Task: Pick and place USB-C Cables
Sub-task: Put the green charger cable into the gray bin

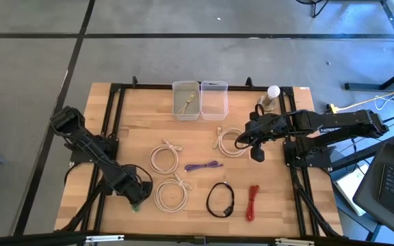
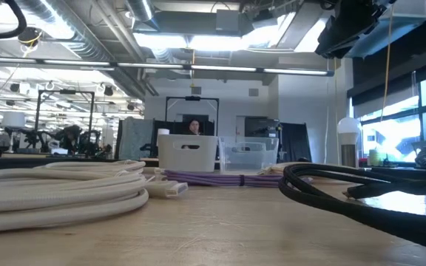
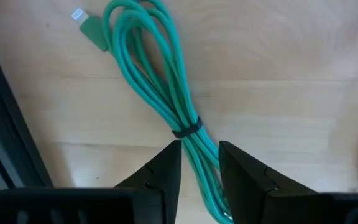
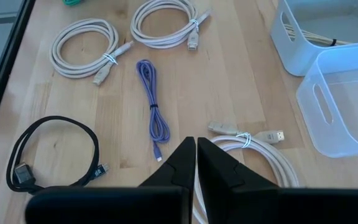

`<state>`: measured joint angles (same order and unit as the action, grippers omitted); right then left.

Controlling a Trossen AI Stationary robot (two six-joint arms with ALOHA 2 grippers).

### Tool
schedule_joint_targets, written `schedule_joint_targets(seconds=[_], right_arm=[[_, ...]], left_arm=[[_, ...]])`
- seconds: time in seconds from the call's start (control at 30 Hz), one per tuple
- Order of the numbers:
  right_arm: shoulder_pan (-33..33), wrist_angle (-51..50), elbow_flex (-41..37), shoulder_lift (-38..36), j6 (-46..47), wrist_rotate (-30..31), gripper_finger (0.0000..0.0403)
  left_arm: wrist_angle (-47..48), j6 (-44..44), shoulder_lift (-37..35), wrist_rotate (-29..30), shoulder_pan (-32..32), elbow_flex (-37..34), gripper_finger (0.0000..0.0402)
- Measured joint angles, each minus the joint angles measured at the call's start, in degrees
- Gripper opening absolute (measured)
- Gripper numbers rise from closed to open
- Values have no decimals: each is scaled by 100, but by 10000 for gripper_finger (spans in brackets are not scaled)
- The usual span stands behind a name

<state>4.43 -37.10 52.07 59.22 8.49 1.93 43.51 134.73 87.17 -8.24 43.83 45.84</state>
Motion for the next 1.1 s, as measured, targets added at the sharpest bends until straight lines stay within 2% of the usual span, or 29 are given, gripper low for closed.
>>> schedule_joint_targets(seconds=[0.57, 0.63, 0.73, 0.83, 0.93, 1.03, 1.1], right_arm=[[0, -13, 0, 0, -21, 0, 21], [0, -11, 0, 0, -51, 0, 21], [0, -2, 0, 0, -63, 0, 21], [0, 0, 0, 0, -110, 0, 21], [0, 0, 0, 0, -125, 0, 21], [0, 2, 0, 0, -126, 0, 21], [0, 40, 0, 0, -127, 0, 21]], left_arm=[[134, -152, 695, -34, 7, 40, 98], [146, -285, 718, 21, 8, 46, 81], [183, -387, 697, 232, 20, 48, 30], [240, -537, 634, 451, 26, 46, 17], [595, -743, 559, 1219, 22, 172, 15], [998, -914, 391, 2590, 21, 407, 13], [866, -1129, 203, 3668, 26, 556, 13]])
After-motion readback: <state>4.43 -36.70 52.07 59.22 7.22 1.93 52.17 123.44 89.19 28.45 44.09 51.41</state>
